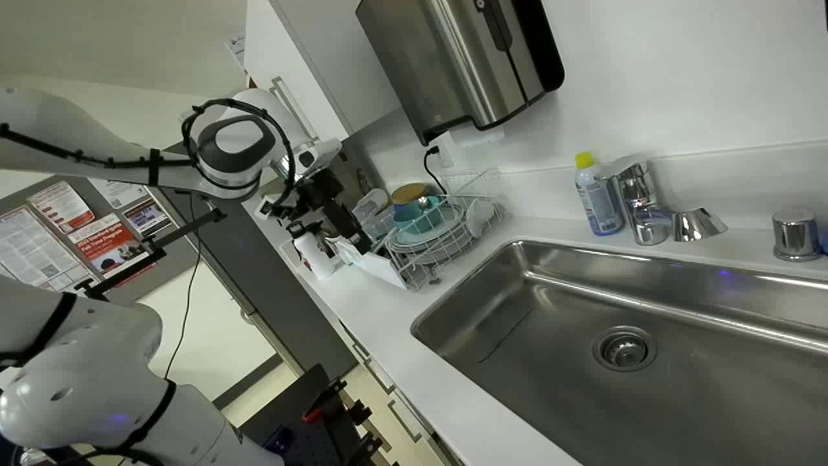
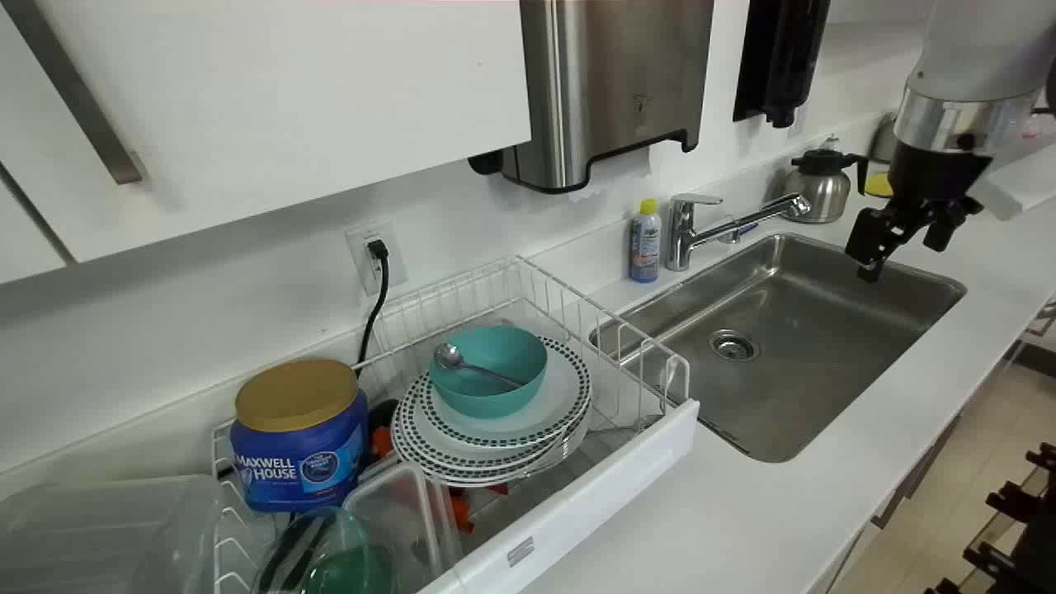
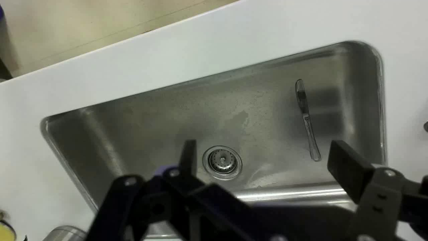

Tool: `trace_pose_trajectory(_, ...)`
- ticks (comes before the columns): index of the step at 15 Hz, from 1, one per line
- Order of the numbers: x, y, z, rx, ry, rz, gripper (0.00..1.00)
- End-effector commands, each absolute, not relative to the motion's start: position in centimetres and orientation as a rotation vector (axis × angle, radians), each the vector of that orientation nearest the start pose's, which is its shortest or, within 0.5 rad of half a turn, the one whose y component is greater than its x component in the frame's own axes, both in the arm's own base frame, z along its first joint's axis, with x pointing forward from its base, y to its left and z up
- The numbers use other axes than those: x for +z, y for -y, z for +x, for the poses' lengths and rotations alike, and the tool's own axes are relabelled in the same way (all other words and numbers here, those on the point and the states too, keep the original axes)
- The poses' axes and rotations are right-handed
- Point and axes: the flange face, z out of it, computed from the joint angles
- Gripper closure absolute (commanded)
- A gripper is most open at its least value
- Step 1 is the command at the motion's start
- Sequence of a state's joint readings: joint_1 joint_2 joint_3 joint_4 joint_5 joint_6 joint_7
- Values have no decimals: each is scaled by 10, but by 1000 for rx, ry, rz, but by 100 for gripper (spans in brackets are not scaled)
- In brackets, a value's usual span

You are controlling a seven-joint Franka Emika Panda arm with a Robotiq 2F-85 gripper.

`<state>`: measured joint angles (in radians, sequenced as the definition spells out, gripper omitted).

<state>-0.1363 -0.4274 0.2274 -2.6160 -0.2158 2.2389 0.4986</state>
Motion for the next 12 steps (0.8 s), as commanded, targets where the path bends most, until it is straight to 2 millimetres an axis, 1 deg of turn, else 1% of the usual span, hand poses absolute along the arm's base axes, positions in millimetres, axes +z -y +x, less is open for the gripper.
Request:
trace_pose_trajectory(1,395,-28,398,-181,-496,-3345,0)
trace_pose_trajectory(6,395,-28,398,-181,-496,-3345,0)
trace_pose_trajectory(7,397,-24,401,-196,-517,-3329,0)
trace_pose_trajectory(9,405,-11,410,-260,-607,-3277,0)
trace_pose_trajectory(12,419,20,427,-400,-779,-3140,0)
